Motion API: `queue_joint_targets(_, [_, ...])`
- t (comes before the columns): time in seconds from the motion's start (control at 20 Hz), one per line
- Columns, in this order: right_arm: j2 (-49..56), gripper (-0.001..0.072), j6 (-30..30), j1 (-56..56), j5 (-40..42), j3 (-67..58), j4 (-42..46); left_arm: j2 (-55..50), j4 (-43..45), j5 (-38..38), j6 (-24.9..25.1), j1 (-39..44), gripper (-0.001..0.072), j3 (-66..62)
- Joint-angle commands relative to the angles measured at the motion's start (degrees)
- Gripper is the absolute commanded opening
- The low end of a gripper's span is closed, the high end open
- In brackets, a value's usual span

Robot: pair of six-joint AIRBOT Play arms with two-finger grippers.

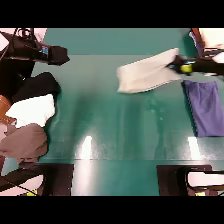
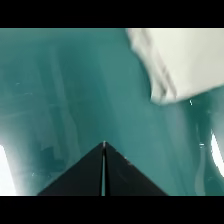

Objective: Fold the shirts.

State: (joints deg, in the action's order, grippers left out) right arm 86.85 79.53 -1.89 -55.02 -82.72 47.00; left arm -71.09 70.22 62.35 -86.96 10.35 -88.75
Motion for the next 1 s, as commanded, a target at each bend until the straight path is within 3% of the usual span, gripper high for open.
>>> queue_joint_targets(0.0, [-4.4, 0.0016, 1.7, -14.5, 1.5, -0.1, 0.9, 0.0, -0.7, -2.7, -0.1, 1.4, 0.0027, 0.0])
queue_joint_targets(0.25, [-4.7, 0.0016, 1.7, -24.9, 3.0, -0.2, 0.6, 0.0, -1.7, -3.3, -0.2, 1.4, 0.0028, 0.0])
queue_joint_targets(0.65, [-9.3, 0.0016, -1.1, -27.4, 1.6, -0.2, -3.5, 0.0, -1.7, -3.3, -0.2, 1.4, 0.0027, 0.0])
queue_joint_targets(0.95, [-16.9, 0.0016, -2.1, -31.5, -8.7, -0.1, -3.1, 0.0, -1.7, -3.2, -0.2, 1.4, 0.0027, 0.0])
